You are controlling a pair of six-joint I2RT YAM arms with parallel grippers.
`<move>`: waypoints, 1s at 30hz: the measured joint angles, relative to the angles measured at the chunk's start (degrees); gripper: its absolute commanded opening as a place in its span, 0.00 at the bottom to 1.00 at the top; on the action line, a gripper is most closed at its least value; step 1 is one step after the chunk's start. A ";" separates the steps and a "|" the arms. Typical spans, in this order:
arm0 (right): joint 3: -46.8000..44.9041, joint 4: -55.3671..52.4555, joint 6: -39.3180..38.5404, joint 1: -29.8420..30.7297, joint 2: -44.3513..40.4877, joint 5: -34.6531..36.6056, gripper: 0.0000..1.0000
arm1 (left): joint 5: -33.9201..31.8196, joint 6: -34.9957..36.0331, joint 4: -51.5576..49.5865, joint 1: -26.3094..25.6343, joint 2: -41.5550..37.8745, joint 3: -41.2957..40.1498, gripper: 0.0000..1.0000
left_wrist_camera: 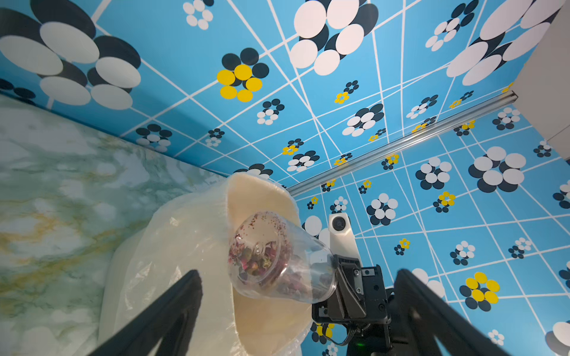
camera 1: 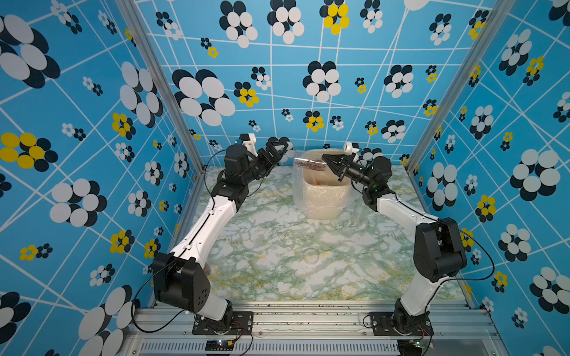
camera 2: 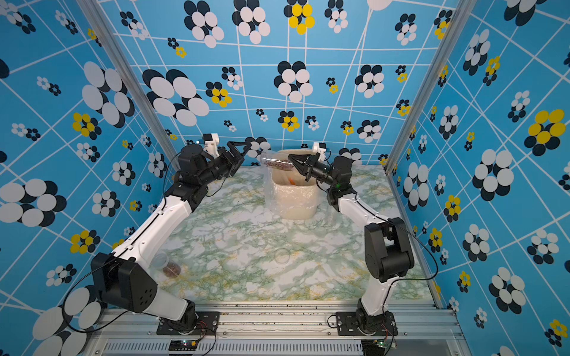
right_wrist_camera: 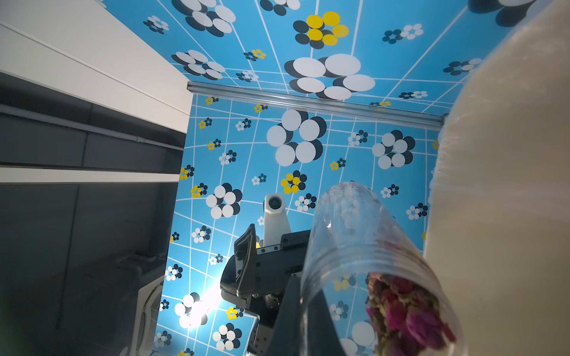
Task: Empty the moldy dried flower tea in the jars
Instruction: Pour the moldy dried flower tea into the trash bin.
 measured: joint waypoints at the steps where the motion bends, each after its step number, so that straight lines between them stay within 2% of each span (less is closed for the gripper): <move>1: 0.04 0.07 0.02 0.00 0.00 0.00 0.00 | 0.66 -1.29 -0.07 0.00 0.68 0.07 0.99; 10: 0.46 0.07 0.04 0.11 0.07 -0.04 0.00 | 4.00 -11.04 3.96 -0.02 5.07 0.04 1.00; 16: 1.44 0.13 0.24 0.61 0.11 -0.11 0.00 | 4.22 -14.80 9.70 -0.15 5.22 -0.61 1.00; 23: 2.29 0.11 0.66 1.64 0.31 -0.22 0.00 | 3.91 -17.53 9.07 -1.25 6.32 -0.79 0.99; 27: 3.04 0.11 0.66 1.99 0.37 -0.20 0.00 | 3.61 -18.01 6.62 -2.32 7.65 0.02 0.96; 30: 3.08 0.11 0.68 2.01 0.68 -0.22 0.00 | 3.17 -18.27 5.20 -2.82 8.09 1.36 0.89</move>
